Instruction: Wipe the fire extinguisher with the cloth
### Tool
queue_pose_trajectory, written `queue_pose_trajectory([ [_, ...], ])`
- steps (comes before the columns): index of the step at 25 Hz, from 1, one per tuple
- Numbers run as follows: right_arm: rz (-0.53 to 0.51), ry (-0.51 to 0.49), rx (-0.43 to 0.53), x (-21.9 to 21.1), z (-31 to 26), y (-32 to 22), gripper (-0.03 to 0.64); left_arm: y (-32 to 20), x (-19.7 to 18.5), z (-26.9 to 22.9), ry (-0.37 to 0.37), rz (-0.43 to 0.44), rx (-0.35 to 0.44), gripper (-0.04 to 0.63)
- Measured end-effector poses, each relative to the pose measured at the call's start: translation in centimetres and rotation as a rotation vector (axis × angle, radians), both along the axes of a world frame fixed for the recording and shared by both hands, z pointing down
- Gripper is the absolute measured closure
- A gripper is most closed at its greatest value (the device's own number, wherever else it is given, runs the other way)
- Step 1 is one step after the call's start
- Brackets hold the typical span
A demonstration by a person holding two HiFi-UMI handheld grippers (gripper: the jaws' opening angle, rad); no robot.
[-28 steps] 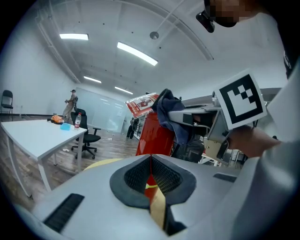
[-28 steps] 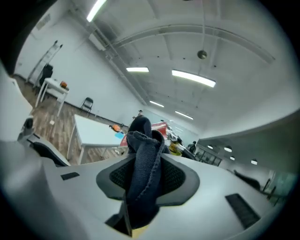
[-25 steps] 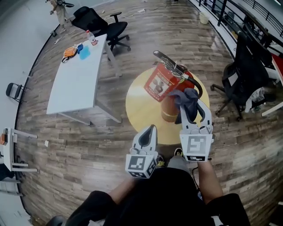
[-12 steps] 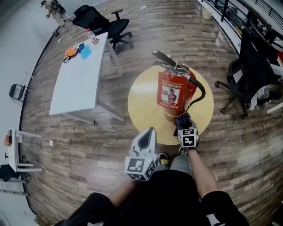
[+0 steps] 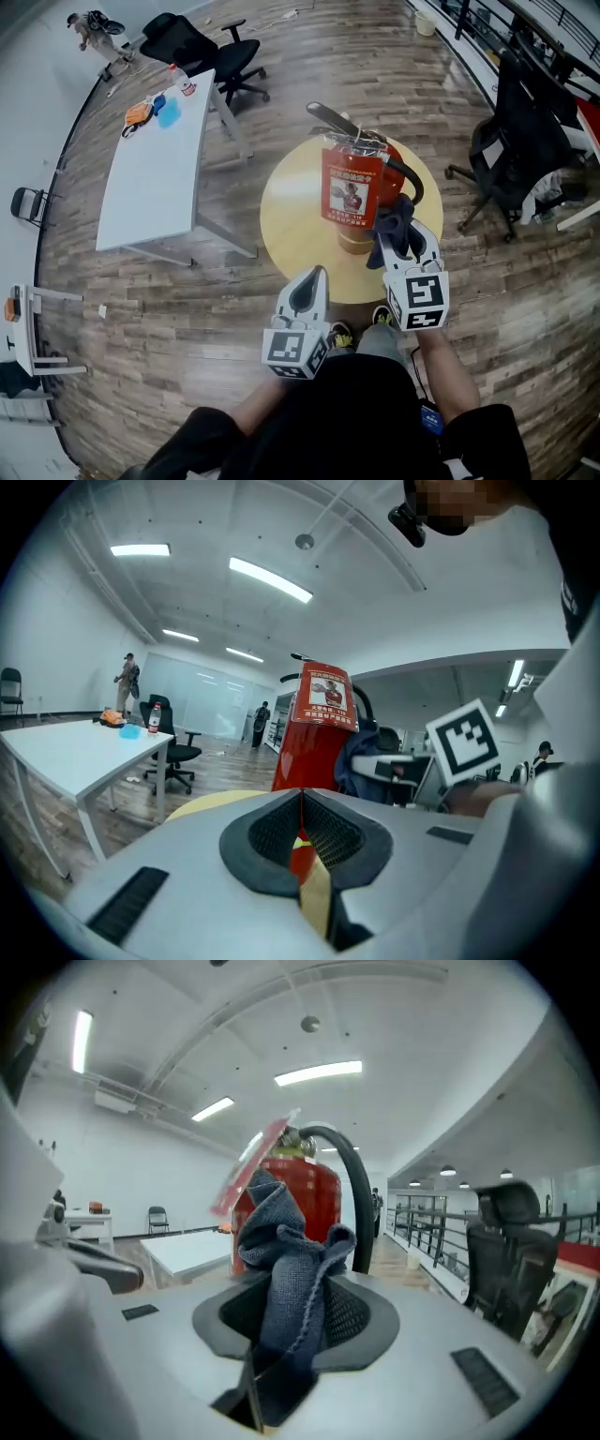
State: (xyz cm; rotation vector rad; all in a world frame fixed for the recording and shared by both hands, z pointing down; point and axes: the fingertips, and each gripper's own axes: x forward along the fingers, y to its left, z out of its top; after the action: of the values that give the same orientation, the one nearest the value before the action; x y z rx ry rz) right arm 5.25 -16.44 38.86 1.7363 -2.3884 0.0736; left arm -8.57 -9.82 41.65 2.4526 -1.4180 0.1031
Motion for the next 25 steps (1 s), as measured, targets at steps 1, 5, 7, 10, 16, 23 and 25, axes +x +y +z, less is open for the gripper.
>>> queue_pose_trajectory([
  [1, -0.006, 0.016, 0.040, 0.0, -2.5, 0.1, 0.479, 0.0, 0.2, 0.0, 0.003, 0.003, 0.001, 0.572],
  [5, -0.029, 0.040, 0.147, 0.0, -8.5, 0.2, 0.479, -0.3, 0.8, -0.1, 0.012, 0.008, 0.009, 0.572],
  [7, -0.039, 0.019, 0.126, 0.0, -7.3, 0.0, 0.480, -0.3, 0.8, -0.1, 0.011, 0.006, 0.007, 0.572],
  [10, -0.025, -0.011, 0.083, 0.5, -1.8, -0.1, 0.480, -0.1, 0.7, 0.1, 0.003, 0.004, -0.004, 0.572],
  [16, 0.035, 0.015, -0.038, 0.5, 11.9, 0.0, 0.480, 0.0, -0.9, 1.4, -0.018, -0.048, -0.047, 0.572],
  [23, 0.066, 0.051, -0.363, -0.1, 26.8, -0.4, 0.480, 0.4, -4.1, 2.5, -0.055, -0.130, -0.078, 0.572],
  [25, 0.070, 0.073, -0.412, -0.3, 28.8, -0.5, 0.479, 0.4, -5.0, 2.9, -0.061, -0.147, -0.084, 0.572],
])
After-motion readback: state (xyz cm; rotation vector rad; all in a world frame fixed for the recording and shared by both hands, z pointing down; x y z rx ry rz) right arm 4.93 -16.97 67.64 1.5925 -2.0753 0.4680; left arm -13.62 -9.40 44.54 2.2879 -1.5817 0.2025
